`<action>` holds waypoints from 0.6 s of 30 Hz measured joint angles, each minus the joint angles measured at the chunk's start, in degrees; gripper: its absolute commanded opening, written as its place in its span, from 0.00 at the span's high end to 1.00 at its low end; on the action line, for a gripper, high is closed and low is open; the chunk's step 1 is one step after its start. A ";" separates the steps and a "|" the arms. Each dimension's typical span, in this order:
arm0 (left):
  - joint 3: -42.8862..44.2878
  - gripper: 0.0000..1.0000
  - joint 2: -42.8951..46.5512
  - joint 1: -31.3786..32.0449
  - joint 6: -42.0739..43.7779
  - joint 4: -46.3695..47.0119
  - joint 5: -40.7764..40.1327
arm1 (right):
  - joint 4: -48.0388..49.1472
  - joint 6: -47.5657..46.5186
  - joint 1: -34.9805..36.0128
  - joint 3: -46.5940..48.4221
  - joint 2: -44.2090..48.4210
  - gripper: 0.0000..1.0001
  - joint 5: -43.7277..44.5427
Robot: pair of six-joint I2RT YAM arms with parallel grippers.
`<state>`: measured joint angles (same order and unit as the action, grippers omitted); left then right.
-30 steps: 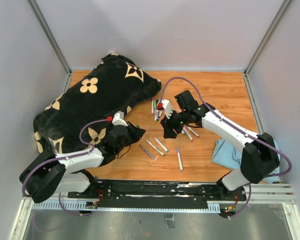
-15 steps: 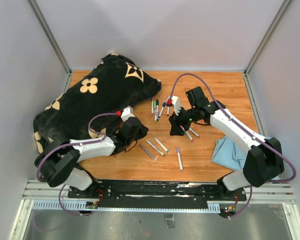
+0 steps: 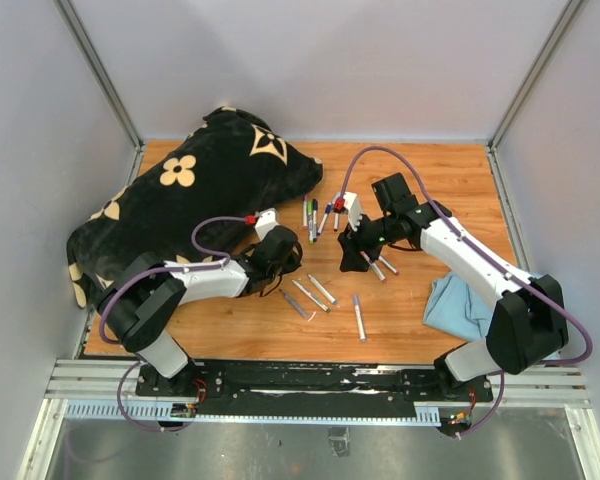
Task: Open the pen caps
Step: Place the pen cap at the center of the board.
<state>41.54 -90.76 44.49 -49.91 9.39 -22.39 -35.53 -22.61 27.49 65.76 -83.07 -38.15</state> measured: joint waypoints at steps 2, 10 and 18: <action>1.16 1.00 -1.29 0.00 0.59 -0.50 -0.13 | 0.00 0.00 -0.09 0.00 0.00 0.41 0.00; 5.49 1.00 -5.88 0.00 2.32 -2.58 -1.92 | -0.07 -0.02 -0.13 0.00 0.00 0.40 -0.13; 8.85 0.97 -8.94 0.00 3.04 -6.51 -5.33 | -0.17 -0.02 -0.15 0.00 0.00 0.40 -0.42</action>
<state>50.39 -99.70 44.49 -46.87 2.87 -27.73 -35.70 -22.63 27.33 65.76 -83.07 -38.57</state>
